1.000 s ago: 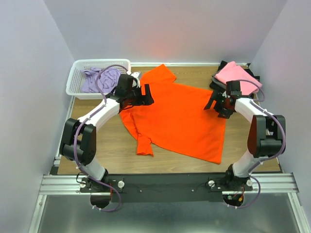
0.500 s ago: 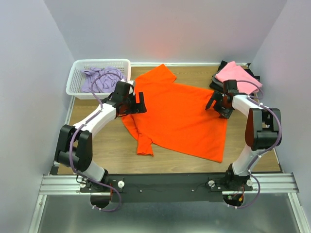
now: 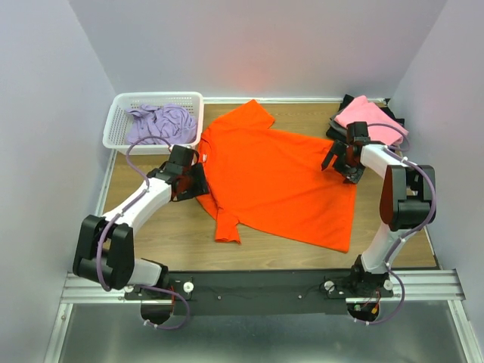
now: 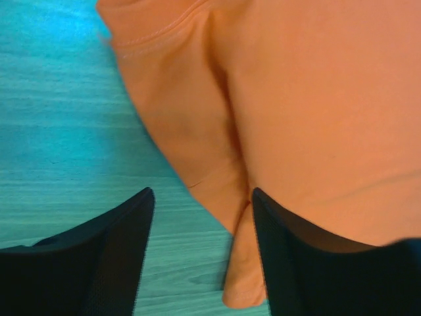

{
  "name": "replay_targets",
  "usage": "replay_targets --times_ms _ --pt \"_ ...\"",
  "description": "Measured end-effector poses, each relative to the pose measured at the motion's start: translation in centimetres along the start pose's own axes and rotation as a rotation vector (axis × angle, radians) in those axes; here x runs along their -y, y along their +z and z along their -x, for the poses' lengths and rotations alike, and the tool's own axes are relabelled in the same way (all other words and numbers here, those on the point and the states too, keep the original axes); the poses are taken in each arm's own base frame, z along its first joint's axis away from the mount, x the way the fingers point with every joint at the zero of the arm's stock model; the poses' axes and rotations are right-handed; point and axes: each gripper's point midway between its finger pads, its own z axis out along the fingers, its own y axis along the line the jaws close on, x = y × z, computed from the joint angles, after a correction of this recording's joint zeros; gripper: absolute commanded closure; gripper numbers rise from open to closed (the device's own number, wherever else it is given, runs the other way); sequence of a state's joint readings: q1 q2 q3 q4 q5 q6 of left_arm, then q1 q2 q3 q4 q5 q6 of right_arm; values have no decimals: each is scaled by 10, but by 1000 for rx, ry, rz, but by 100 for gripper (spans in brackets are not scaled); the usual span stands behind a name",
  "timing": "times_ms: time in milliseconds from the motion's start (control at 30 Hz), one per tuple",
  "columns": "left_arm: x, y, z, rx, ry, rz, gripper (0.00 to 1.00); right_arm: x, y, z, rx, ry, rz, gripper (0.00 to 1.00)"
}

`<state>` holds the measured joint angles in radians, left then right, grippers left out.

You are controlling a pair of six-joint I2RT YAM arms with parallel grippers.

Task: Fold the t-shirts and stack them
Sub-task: Flatten the tshirt out

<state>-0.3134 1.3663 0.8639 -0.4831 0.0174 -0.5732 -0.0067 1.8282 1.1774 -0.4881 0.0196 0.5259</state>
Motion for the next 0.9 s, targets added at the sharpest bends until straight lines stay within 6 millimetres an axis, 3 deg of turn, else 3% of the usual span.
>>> replay_targets --times_ms 300,500,667,800,900 --pt "-18 22 -39 -122 -28 39 43 0 0 0 -2 0 -2 1" --pt "-15 30 -43 -138 -30 22 45 0 0 0 -2 0 -2 1" --pt "-12 38 -42 -141 -32 6 61 0 0 0 -2 1 -3 1" --pt "-11 42 -40 -141 -27 -2 100 0 0 0 -1 1 -3 1" --pt "-9 43 -40 -146 -27 -7 100 1 0 0 -1 1 -5 1"
